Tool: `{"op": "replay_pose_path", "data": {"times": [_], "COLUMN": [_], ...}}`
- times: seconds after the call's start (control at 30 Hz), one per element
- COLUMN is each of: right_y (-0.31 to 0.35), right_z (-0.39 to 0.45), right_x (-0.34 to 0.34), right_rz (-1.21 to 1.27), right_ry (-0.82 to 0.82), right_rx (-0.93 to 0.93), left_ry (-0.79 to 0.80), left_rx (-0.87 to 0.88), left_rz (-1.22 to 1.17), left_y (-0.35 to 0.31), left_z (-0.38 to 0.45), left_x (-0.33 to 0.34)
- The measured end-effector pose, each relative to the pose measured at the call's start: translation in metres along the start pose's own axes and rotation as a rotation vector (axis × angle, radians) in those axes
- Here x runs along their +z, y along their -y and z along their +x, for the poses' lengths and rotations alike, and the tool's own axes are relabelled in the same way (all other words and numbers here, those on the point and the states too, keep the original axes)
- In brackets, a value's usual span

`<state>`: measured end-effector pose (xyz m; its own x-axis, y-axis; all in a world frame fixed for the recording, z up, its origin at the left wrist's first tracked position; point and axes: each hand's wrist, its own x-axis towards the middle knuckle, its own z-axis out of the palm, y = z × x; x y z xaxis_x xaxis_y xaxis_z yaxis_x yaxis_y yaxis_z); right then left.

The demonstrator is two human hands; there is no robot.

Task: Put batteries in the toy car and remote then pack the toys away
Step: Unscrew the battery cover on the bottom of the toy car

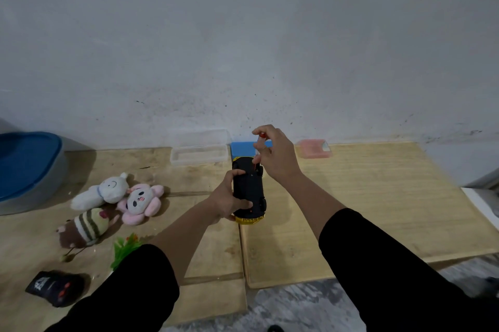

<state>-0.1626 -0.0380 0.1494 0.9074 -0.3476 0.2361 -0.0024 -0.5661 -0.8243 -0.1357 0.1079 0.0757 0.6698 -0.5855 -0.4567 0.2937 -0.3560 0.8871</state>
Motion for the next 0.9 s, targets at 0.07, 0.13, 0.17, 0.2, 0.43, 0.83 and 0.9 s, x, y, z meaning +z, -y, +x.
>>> {"op": "replay_pose_path", "data": {"times": [0.07, 0.13, 0.17, 0.2, 0.43, 0.83, 0.9], "right_y": [0.001, 0.001, 0.001, 0.001, 0.006, 0.011, 0.011], "right_z": [0.0, 0.001, 0.001, 0.0, 0.002, -0.001, -0.002], "right_x": [-0.002, -0.004, -0.004, -0.004, -0.001, 0.001, 0.0], "right_rz": [0.004, -0.049, -0.067, -0.07, -0.023, -0.042, -0.039], "right_ry": [0.037, 0.051, 0.048, 0.038, -0.043, -0.088, -0.074], "right_rx": [-0.018, -0.049, -0.061, -0.073, -0.052, -0.051, -0.045], "left_ry": [0.009, 0.008, 0.003, -0.002, -0.001, -0.03, -0.026], "left_rx": [0.0, -0.002, -0.002, -0.001, -0.011, 0.001, 0.003], "left_rz": [0.01, 0.001, -0.006, -0.009, 0.024, 0.017, 0.021], "left_y": [0.0, 0.0, -0.001, -0.001, -0.001, 0.001, 0.003], "left_z": [0.0, 0.0, 0.0, 0.0, -0.002, -0.003, -0.004], "left_x": [0.0, 0.001, 0.001, 0.0, -0.001, 0.0, 0.0]}}
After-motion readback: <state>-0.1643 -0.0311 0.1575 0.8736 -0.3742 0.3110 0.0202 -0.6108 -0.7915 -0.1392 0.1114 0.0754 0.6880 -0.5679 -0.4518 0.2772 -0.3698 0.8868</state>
